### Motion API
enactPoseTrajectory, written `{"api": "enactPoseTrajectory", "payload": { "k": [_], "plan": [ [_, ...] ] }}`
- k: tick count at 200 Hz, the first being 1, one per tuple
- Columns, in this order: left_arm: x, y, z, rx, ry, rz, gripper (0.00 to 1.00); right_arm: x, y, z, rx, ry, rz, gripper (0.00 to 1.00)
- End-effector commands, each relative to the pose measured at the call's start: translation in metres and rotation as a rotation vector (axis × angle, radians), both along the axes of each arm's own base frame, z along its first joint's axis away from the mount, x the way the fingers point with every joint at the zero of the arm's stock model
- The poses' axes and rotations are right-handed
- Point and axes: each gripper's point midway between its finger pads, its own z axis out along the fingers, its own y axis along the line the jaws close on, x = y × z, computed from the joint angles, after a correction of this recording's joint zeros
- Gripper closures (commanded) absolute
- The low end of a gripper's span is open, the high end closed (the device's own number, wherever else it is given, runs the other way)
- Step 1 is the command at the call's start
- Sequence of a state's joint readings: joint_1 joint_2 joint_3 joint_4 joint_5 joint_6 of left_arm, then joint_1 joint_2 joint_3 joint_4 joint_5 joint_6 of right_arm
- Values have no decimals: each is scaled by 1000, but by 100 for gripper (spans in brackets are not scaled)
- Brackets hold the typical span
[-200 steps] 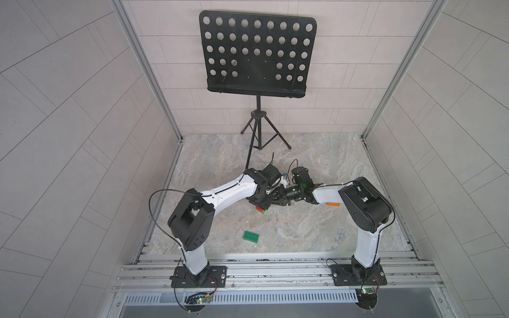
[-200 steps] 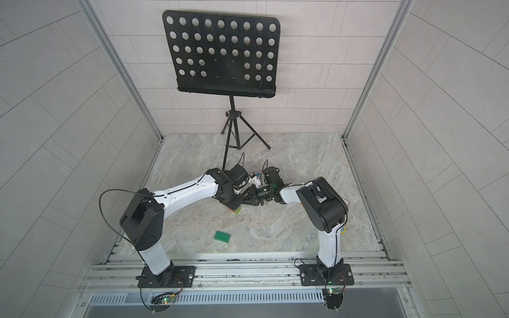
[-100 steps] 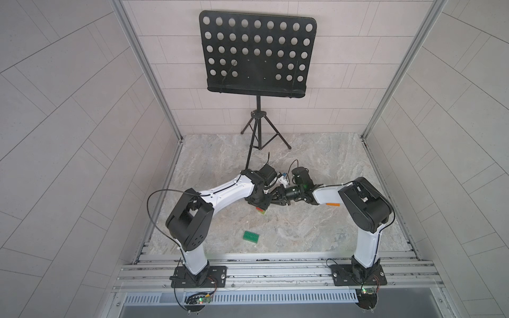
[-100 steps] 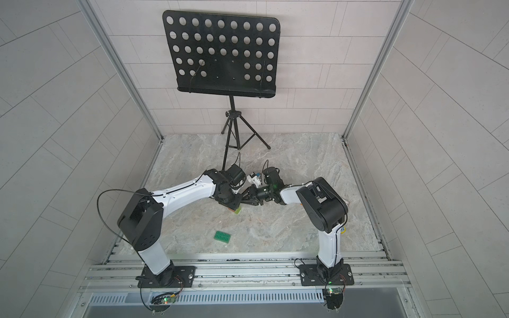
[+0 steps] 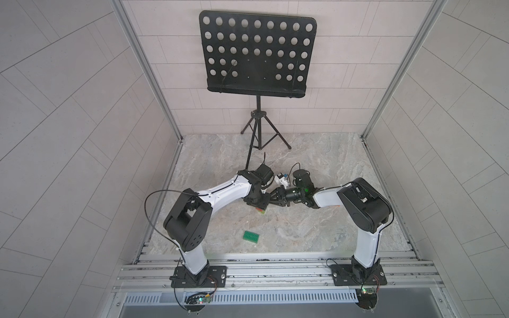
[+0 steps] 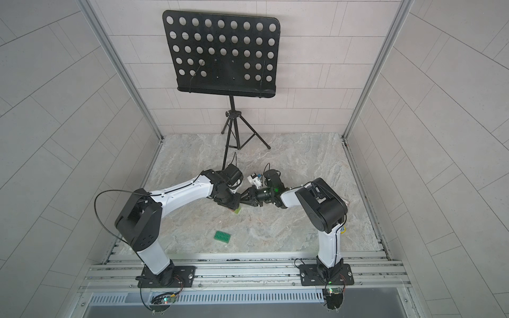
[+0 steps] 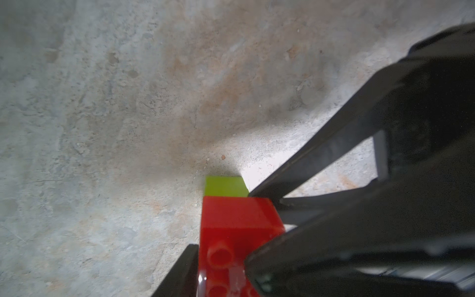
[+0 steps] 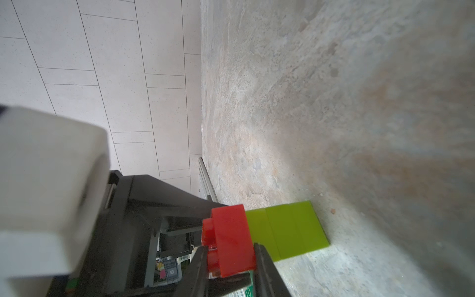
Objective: Assemble an ice cream with lego
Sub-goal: Assemble the lego brick with the lego brick.
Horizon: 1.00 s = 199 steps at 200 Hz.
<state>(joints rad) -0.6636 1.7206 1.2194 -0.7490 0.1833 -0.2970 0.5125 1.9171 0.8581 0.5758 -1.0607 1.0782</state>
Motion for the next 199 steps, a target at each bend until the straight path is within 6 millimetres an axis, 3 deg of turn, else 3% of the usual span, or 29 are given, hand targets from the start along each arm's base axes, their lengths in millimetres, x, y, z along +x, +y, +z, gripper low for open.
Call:
{"api": "enactPoseTrajectory", "payload": {
  "k": [1,70,147,199],
  "plan": [
    [9,1,22,-60,-66,34,51,-8,-18,-59,-180,120,-81,100],
    [10,8,42,-131,-96,94,46,-10,-22,-64,-205,138,-83,100],
    [0,31,14,7,-8,141,51,-12,-28,-81,-225,213,-92,100],
    [-5,35,-3,68,39,137,52,-12,-30,-83,-234,222,-92,97]
  ]
}}
